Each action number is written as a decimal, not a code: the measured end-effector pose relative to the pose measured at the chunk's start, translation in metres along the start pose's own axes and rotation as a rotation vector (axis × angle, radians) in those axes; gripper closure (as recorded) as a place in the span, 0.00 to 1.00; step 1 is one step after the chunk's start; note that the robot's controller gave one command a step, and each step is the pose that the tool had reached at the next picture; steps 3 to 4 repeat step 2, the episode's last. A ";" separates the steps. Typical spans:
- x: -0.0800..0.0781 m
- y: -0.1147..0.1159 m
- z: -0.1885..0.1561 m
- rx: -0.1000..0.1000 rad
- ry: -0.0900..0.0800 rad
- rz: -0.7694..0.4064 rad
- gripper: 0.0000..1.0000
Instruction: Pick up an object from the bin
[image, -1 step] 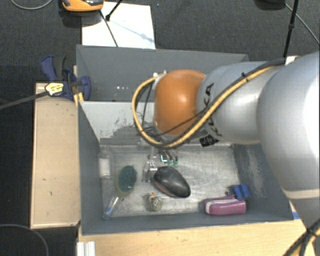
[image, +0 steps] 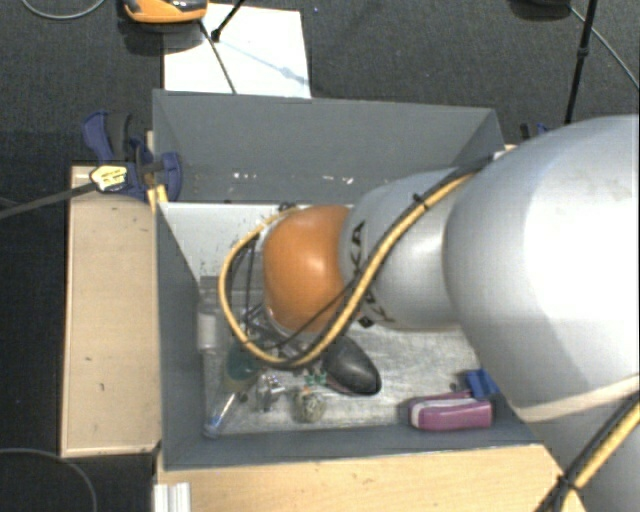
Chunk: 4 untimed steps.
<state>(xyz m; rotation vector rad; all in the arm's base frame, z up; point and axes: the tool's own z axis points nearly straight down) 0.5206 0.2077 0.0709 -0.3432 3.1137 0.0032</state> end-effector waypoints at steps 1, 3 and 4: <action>-0.002 -0.002 -0.002 0.001 -0.003 0.007 1.00; 0.001 -0.092 -0.180 0.003 -0.001 -0.214 1.00; 0.001 -0.092 -0.180 0.003 -0.001 -0.214 1.00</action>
Offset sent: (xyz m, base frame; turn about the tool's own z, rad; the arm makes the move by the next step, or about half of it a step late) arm 0.0000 0.0000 0.0000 0.0000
